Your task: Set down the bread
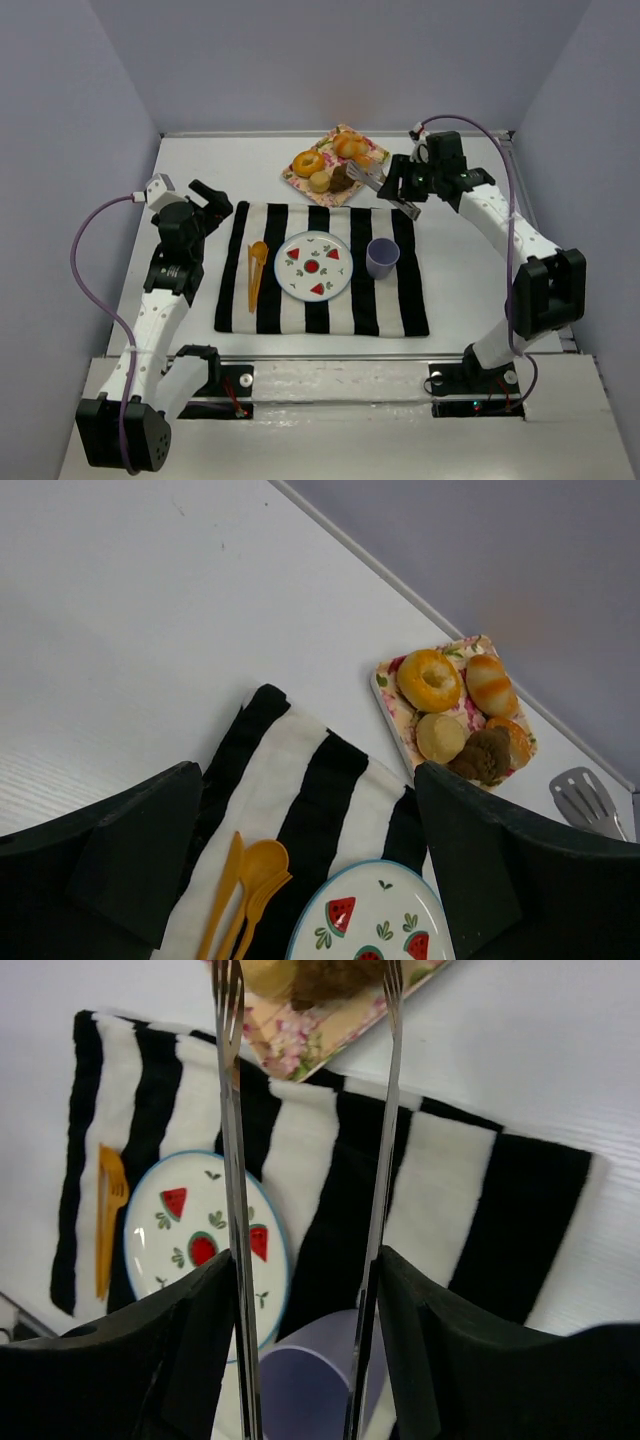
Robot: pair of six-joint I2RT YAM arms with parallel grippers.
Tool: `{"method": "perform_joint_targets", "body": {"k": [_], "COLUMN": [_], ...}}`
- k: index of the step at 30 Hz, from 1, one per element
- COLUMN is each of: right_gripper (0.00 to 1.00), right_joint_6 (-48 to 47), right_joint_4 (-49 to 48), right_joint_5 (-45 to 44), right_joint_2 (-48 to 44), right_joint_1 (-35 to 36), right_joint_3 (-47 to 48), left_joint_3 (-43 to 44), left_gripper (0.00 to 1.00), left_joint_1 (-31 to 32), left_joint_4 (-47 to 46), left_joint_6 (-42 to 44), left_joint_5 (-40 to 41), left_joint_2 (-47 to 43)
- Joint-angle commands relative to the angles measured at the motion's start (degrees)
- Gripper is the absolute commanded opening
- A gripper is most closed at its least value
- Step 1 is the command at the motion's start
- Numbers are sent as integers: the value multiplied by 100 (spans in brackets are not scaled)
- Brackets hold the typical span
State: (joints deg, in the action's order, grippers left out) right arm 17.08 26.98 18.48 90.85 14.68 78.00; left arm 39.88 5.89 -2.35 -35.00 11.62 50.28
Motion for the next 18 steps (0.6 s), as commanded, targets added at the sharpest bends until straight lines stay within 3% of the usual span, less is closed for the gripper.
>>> {"method": "perform_joint_targets", "body": {"k": [1, 6, 10, 18], "right_gripper": [63, 64, 66, 66], "right_joint_6": [699, 1148, 1245, 1456], "right_joint_4": [-36, 105, 780, 975], "right_joint_5": [16, -380, -1213, -1224], "right_joint_2": [344, 890, 1470, 2279], "right_joint_1": [237, 491, 738, 905], "right_joint_3": [637, 1304, 2102, 2720], "left_joint_3": [-41, -120, -138, -156], "left_gripper": [99, 99, 99, 99], "left_joint_1": [-27, -27, -27, -35], "left_joint_4": [-249, -213, -204, -231], "left_joint_6": [46, 64, 99, 125], "left_joint_5": [-63, 95, 130, 122], "left_joint_2": [-115, -194, -229, -168]}}
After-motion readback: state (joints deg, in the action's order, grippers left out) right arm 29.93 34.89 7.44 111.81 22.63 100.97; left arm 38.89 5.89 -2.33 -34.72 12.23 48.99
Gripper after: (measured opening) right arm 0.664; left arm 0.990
